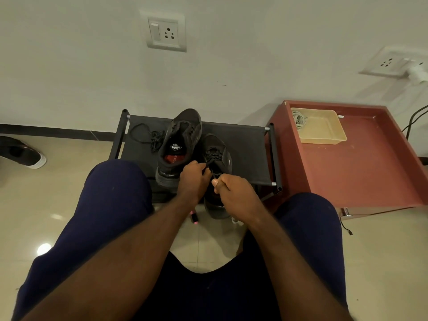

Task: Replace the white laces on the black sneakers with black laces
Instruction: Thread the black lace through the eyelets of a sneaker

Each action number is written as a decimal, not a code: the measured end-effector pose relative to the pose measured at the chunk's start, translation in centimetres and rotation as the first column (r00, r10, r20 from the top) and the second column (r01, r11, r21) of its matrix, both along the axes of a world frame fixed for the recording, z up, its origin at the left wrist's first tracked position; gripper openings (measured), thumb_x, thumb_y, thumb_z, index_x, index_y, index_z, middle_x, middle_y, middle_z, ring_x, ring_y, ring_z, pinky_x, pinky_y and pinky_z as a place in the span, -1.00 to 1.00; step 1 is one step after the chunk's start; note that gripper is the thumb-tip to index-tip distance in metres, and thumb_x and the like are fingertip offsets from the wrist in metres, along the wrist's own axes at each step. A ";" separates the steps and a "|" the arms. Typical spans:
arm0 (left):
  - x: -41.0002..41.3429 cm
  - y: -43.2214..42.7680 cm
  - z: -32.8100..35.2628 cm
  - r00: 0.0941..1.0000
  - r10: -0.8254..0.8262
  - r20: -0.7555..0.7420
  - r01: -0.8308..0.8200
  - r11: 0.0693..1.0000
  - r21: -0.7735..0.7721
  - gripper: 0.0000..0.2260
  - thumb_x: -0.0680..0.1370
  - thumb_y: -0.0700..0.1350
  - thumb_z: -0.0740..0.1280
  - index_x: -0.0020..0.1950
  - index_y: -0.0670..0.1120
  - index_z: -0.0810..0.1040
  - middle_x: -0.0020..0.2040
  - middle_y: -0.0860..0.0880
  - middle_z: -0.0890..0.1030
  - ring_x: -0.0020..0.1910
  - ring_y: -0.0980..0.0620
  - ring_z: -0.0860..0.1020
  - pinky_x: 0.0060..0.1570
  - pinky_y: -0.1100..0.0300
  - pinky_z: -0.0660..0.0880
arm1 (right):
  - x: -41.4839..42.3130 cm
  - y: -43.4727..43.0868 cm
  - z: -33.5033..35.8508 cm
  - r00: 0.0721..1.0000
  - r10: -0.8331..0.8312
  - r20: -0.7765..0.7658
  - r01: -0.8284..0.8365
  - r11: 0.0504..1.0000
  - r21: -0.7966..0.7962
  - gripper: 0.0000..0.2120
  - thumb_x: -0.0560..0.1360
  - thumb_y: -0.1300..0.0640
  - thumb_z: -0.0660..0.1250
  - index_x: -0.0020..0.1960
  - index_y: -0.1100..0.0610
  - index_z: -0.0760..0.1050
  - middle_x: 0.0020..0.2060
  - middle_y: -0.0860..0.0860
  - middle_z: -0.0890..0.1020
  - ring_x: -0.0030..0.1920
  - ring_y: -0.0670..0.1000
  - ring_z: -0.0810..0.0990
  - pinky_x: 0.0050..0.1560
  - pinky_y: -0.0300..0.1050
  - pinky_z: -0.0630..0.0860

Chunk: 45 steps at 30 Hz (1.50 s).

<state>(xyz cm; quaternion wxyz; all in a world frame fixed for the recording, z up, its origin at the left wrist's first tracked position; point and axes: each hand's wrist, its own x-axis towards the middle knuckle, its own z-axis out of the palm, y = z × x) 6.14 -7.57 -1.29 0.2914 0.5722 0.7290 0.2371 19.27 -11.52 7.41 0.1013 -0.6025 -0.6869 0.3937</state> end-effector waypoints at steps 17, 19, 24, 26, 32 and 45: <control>-0.8 0.6 -0.6 0.995 -0.098 -0.023 0.101 0.982 0.157 -0.82 0.61 -0.10 0.28 0.07 -0.14 0.64 -0.18 0.01 0.42 -0.19 0.05 0.46 -0.19 0.25 0.27 | 1.3 1.4 -1.1 0.455 -0.664 -0.593 0.573 0.728 -0.376 -0.74 0.59 0.35 0.15 0.16 0.14 0.52 -0.28 0.04 0.56 -0.46 -0.11 0.40 -0.43 -0.21 0.37; -0.8 0.6 -0.1 0.997 -0.075 -0.031 0.079 0.986 0.145 -0.78 0.60 -0.09 0.31 0.17 -0.14 0.63 -0.12 -0.02 0.50 -0.15 0.03 0.50 -0.15 0.21 0.36 | 1.1 1.4 -1.4 0.490 -0.650 -0.581 0.575 0.742 -0.346 -0.76 0.67 0.26 0.11 0.21 0.17 0.52 -0.21 0.05 0.64 -0.33 -0.08 0.54 -0.29 -0.20 0.50; -0.1 0.5 4.2 0.993 -0.002 0.119 -0.038 0.940 0.338 -0.76 0.59 -0.13 0.32 0.23 -0.15 0.61 0.06 -0.04 0.60 -0.01 0.07 0.57 0.04 0.20 0.53 | 0.4 1.0 -1.4 0.595 -0.560 -0.577 0.503 0.819 -0.276 -0.70 0.72 0.07 0.09 0.33 0.07 0.51 0.14 -0.01 0.67 0.19 -0.07 0.62 0.22 -0.13 0.54; 0.4 0.0 6.4 0.962 -0.121 0.243 0.021 0.925 0.380 -0.78 0.61 -0.14 0.30 0.23 -0.14 0.61 0.07 0.01 0.63 0.02 0.15 0.58 0.07 0.28 0.53 | 0.1 1.0 -1.2 0.570 -0.528 -0.630 0.430 0.845 -0.319 -0.67 0.72 0.03 0.10 0.40 0.05 0.49 0.25 -0.02 0.63 0.29 -0.08 0.57 0.36 -0.07 0.47; 2.0 -2.6 6.8 0.889 -0.320 0.328 0.235 0.933 0.273 -0.80 0.55 -0.19 0.37 0.16 -0.10 0.62 0.00 0.02 0.68 -0.04 0.21 0.61 0.00 0.38 0.49 | -0.4 1.2 -0.6 0.322 -0.601 -0.731 0.346 0.794 -0.500 -0.63 0.72 0.03 0.06 0.47 0.03 0.42 0.38 0.07 0.52 0.37 0.01 0.51 0.38 -0.03 0.45; -1.0 -1.1 7.7 0.884 -0.372 0.283 0.418 0.900 -0.122 -0.95 0.55 -0.16 0.39 -0.05 -0.12 0.62 -0.19 -0.04 0.66 -0.27 0.11 0.61 -0.22 0.24 0.55 | 0.7 1.6 -2.4 0.676 -0.503 -0.539 0.476 0.856 -0.202 -0.64 0.70 -0.01 0.15 -0.03 0.15 0.63 -0.35 0.00 0.59 -0.35 -0.08 0.52 -0.32 -0.19 0.45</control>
